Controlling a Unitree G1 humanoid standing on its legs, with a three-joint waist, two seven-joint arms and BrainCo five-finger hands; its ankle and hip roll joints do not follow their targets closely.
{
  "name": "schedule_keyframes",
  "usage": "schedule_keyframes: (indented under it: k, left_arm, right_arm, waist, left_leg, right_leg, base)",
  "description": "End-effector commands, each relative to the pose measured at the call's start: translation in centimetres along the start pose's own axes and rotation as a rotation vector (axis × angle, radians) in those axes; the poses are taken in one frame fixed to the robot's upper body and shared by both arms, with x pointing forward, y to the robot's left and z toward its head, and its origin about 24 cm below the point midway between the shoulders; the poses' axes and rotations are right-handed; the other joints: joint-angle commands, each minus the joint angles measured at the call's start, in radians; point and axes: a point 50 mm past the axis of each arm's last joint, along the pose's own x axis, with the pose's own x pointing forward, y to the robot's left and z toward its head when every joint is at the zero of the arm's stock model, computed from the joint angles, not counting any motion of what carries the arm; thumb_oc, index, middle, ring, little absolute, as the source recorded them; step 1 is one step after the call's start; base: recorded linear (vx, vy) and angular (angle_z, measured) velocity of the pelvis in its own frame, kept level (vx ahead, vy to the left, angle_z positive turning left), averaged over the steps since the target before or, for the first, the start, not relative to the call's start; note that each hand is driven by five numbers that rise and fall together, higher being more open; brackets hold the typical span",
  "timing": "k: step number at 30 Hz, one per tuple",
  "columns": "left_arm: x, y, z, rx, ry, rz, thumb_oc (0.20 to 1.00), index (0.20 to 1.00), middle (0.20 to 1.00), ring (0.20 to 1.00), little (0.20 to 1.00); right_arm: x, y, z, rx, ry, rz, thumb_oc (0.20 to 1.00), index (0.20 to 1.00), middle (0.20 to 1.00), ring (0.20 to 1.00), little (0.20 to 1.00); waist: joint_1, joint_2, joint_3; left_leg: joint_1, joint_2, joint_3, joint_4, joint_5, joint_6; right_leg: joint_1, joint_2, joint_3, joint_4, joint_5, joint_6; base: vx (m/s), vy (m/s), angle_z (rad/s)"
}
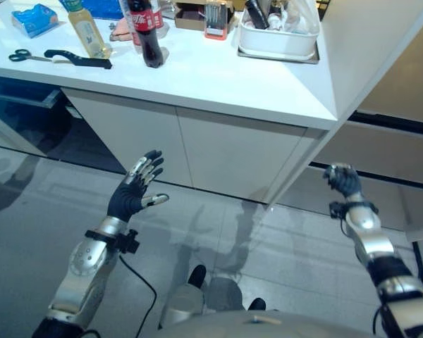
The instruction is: Take the drinks into the refrigerator
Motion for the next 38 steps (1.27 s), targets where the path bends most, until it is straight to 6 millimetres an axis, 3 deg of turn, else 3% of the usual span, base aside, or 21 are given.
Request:
schedule_keyframes:
  k: [1,2,10,13,16,17,18,19,25,26,27,28,29,30,31,33,34,38]
  left_arm:
    - [-0.1,0.4,1.4,0.068,-0.11,0.041,1.0,1.0,1.0,1.0,1.0]
    - [-0.3,0.4,1.3,0.076,-0.105,0.048,1.0,1.0,1.0,1.0,1.0]
    - [-1.2,1.3,-0.5,0.137,-0.024,0.097,1.0,1.0,1.0,1.0,1.0]
    - [-2.4,1.9,-3.5,0.168,0.114,0.128,1.0,1.0,1.0,1.0,1.0]
    - [-3.0,2.2,-4.9,0.212,0.179,0.121,1.0,1.0,1.0,1.0,1.0]
    - [-4.0,2.5,-6.7,0.2,0.269,0.156,1.0,1.0,1.0,1.0,1.0]
    - [-4.0,2.5,-6.7,0.201,0.268,0.156,1.0,1.0,1.0,1.0,1.0]
    - [-5.2,2.8,-8.6,0.19,0.365,0.184,1.0,1.0,1.0,1.0,1.0]
    - [-8.5,2.9,-12.2,0.179,0.583,0.227,1.0,1.0,1.0,1.0,1.0]
    - [-10.6,2.7,-14.4,0.167,0.73,0.249,1.0,1.0,1.0,1.0,1.0]
    - [-11.7,2.6,-15.5,0.17,0.814,0.271,1.0,1.0,1.0,1.0,1.0]
    - [-11.6,2.5,-15.6,0.171,0.812,0.271,1.0,1.0,1.0,1.0,1.0]
    - [-12.8,2.2,-16.7,0.178,0.905,0.278,1.0,1.0,1.0,1.0,1.0]
    - [-15.9,1.5,-18.5,0.113,1.098,0.348,1.0,1.0,1.0,1.0,1.0]
    - [-15.9,1.5,-18.5,0.113,1.097,0.348,1.0,1.0,1.0,1.0,1.0]
    - [-19.8,0.6,-19.7,0.047,1.338,0.406,1.0,1.0,1.0,1.0,1.0]
    - [-21.7,-0.3,-20.0,-0.075,1.453,0.491,1.0,1.0,1.0,1.0,1.0]
    - [-20.9,-1.2,-20.4,-0.132,1.429,0.476,1.0,1.0,1.0,1.0,1.0]
  right_arm:
    - [0.4,-0.8,3.1,0.042,-0.184,0.012,0.555,0.555,0.555,0.555,0.555]
    - [-0.3,-0.8,2.9,0.025,-0.186,0.026,1.0,1.0,1.0,1.0,1.0]
    - [-4.6,0.0,-1.5,0.101,-0.027,0.104,1.0,1.0,1.0,1.0,1.0]
    - [-6.4,0.6,-4.2,0.08,0.093,0.166,1.0,1.0,1.0,1.0,1.0]
    - [-7.4,0.5,-5.6,0.026,0.155,0.207,1.0,1.0,1.0,1.0,1.0]
    - [-8.1,0.3,-6.9,0.035,0.217,0.176,1.0,1.0,1.0,1.0,1.0]
    - [-8.0,0.3,-6.9,0.035,0.216,0.176,1.0,1.0,1.0,1.0,1.0]
    - [-9.0,0.3,-8.6,0.035,0.299,0.157,1.0,1.0,1.0,1.0,1.0]
    - [-11.3,0.2,-11.5,0.017,0.459,0.155,1.0,1.0,1.0,1.0,1.0]
    - [-13.0,0.2,-13.5,0.008,0.583,0.138,1.0,1.0,1.0,1.0,1.0]
    - [-13.4,0.3,-14.2,-0.006,0.627,0.138,1.0,1.0,1.0,1.0,1.0]
    - [-13.3,0.3,-14.2,-0.006,0.625,0.137,1.0,1.0,1.0,1.0,1.0]
    - [-14.6,0.4,-15.5,-0.016,0.728,0.132,1.0,1.0,1.0,1.0,1.0]
    - [-16.7,0.6,-17.3,-0.016,0.883,0.129,1.0,1.0,1.0,1.0,1.0]
    - [-16.6,0.6,-17.2,-0.016,0.883,0.129,1.0,1.0,1.0,1.0,1.0]
    - [-19.0,0.7,-18.7,-0.026,1.058,0.117,1.0,1.0,1.0,1.0,1.0]
    - [-20.4,0.4,-19.3,-0.092,1.173,0.145,1.0,1.0,1.0,1.0,1.0]
    - [-19.6,1.4,-19.1,-0.062,1.161,0.169,1.0,1.0,1.0,1.0,1.0]
  waist:
    - [-0.044,-0.016,-0.031]
    - [-0.052,-0.016,-0.033]
    - [-0.11,-0.022,-0.046]
    - [-0.132,-0.022,-0.05]
    - [-0.141,-0.021,-0.052]
    - [-0.152,-0.02,-0.053]
    - [-0.151,-0.02,-0.053]
    - [-0.158,-0.018,-0.055]
    - [-0.171,-0.017,-0.063]
    - [-0.176,-0.015,-0.067]
    - [-0.177,-0.014,-0.068]
    - [-0.177,-0.014,-0.066]
    - [-0.178,-0.014,-0.066]
    - [-0.179,-0.014,-0.073]
    - [-0.18,-0.014,-0.075]
    - [-0.18,-0.018,-0.093]
    - [-0.178,-0.016,-0.114]
    - [-0.176,-0.011,-0.14]
  left_leg:
    - [0.028,-0.015,0.095,0.037,-0.095,0.045]
    - [0.03,-0.014,0.099,0.036,-0.097,0.046]
    - [0.04,-0.004,0.137,0.026,-0.102,0.055]
    - [0.051,-0.002,0.169,0.022,-0.108,0.061]
    - [0.056,-0.001,0.181,0.018,-0.11,0.06]
    - [0.061,0.0,0.192,0.014,-0.109,0.061]
    - [0.061,0.001,0.193,0.014,-0.109,0.061]
    - [0.064,0.003,0.205,0.007,-0.108,0.062]
    - [0.073,0.002,0.228,-0.001,-0.111,0.066]
    - [0.078,0.0,0.233,0.0,-0.113,0.067]
    - [0.079,0.0,0.236,0.001,-0.114,0.068]
    - [0.08,0.0,0.236,0.001,-0.114,0.068]
    - [0.085,-0.002,0.24,0.001,-0.118,0.071]
    - [0.095,-0.002,0.247,0.0,-0.124,0.072]
    - [0.09,-0.003,0.246,0.001,-0.122,0.073]
    - [0.106,-0.005,0.256,-0.004,-0.128,0.074]
    - [0.12,-0.004,0.266,-0.01,-0.134,0.076]
    - [0.14,0.0,0.294,-0.018,-0.138,0.078]
  right_leg:
    - [-0.021,-0.017,0.033,0.119,-0.106,-0.011]
    - [-0.022,-0.016,0.038,0.119,-0.105,-0.01]
    - [-0.041,-0.014,0.094,0.105,-0.084,0.0]
    - [-0.051,-0.013,0.132,0.102,-0.073,0.005]
    - [-0.056,-0.012,0.15,0.1,-0.069,0.009]
    - [-0.062,-0.012,0.163,0.1,-0.062,0.013]
    - [-0.063,-0.012,0.164,0.1,-0.062,0.013]
    - [-0.067,-0.012,0.176,0.099,-0.058,0.015]
    - [-0.075,-0.012,0.2,0.096,-0.048,0.021]
    - [-0.073,-0.012,0.208,0.096,-0.047,0.022]
    - [-0.073,-0.012,0.213,0.095,-0.045,0.022]
    - [-0.073,-0.012,0.213,0.095,-0.045,0.022]
    - [-0.072,-0.012,0.221,0.095,-0.044,0.022]
    - [-0.067,-0.01,0.232,0.092,-0.045,0.02]
    - [-0.07,-0.011,0.23,0.09,-0.043,0.02]
    - [-0.055,-0.008,0.242,0.074,-0.043,0.02]
    - [-0.038,-0.005,0.251,0.057,-0.041,0.019]
    - [-0.024,0.0,0.288,0.027,-0.026,0.02]
  base:
    - [0.01,0.015,-0.11]
    - [0.0,0.014,-0.15]
    - [-0.01,0.02,-0.23]
    - [0.0,0.041,-0.29]
    - [-0.01,0.04,-0.39]
    - [-0.01,0.032,-0.21]
    - [-0.02,0.057,-0.31]
    - [0.0,0.027,-0.33]
    - [0.0,0.037,-0.19]
    - [0.0,0.03,-0.25]
    - [0.0,0.03,-0.18]
    - [-0.01,0.022,-0.07]
    - [0.0,0.021,-0.08]
    - [-0.01,0.024,-0.11]
    - [0.01,0.014,-0.2]
    - [0.07,0.004,-0.19]
    - [0.08,0.001,-0.18]
    - [0.06,0.011,-0.18]
